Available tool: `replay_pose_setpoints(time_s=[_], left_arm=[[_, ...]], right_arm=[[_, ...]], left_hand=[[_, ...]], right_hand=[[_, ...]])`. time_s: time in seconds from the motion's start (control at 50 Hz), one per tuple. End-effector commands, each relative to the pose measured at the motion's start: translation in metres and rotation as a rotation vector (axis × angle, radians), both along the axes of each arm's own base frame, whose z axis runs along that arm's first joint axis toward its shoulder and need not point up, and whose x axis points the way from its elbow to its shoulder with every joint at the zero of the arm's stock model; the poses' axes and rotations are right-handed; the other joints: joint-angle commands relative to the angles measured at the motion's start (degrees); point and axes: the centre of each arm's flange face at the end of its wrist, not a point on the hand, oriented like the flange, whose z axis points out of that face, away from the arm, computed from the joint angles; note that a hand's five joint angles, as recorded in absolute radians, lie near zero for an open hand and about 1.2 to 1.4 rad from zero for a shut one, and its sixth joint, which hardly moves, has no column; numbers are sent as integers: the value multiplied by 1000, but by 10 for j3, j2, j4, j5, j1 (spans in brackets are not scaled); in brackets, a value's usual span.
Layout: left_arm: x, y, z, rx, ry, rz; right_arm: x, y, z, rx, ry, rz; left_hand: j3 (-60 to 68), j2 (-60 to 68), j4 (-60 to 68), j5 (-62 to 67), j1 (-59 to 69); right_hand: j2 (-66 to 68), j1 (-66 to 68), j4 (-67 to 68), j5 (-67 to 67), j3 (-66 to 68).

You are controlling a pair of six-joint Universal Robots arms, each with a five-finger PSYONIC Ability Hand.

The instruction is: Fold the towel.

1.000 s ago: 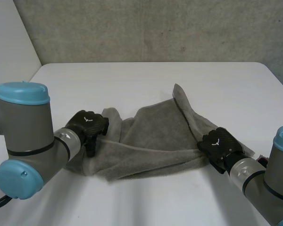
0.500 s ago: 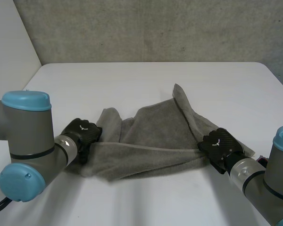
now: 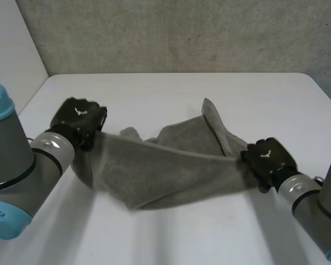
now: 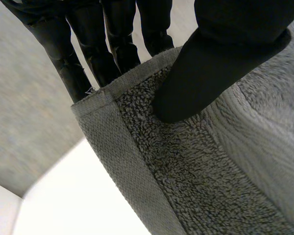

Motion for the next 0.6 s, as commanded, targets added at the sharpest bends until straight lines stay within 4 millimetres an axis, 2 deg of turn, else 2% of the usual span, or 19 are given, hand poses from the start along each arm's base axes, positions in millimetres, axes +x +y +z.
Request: replay_pose_setpoints(time_s=[0.02,0.06,0.1,0.16,0.28,0.38,0.56,0.58,0.6], left_arm=[[6,-7,4,-88,77,54],[15,-10,-5,-78,71,94],[18,-10,-8,-70,68,102],[19,-8,-11,-62,67,105],[20,-9,-12,-71,74,108],[21,-8,-3,-106,101,115],[26,-12,1,-133,115,131],[26,-12,1,-133,115,131],[27,-13,1,-136,116,133]], right_arm=[[-21,-27,16,43,-226,-170],[-25,-32,18,56,-268,-199],[-38,-42,23,73,-339,-255],[-45,-47,27,105,-394,-271],[-45,-47,28,176,-438,-230],[-42,-43,19,308,-463,-209],[-41,-43,6,361,-452,-210],[-42,-44,3,367,-449,-214],[-42,-46,-1,373,-446,-215]], left_hand=[[104,103,103,115,120],[104,103,103,115,120],[104,103,103,115,120],[104,103,103,115,120],[104,103,103,115,120],[104,103,103,115,120],[104,103,103,115,120],[104,103,103,115,120],[104,103,103,115,120]], right_hand=[[-143,-137,-147,-132,-144],[-160,-154,-164,-149,-161],[-173,-168,-177,-163,-174],[-209,-203,-212,-198,-209],[-242,-236,-245,-231,-242],[-242,-236,-245,-231,-242],[-242,-236,-245,-231,-242],[-233,-227,-237,-222,-233],[-167,-162,-171,-156,-168]])
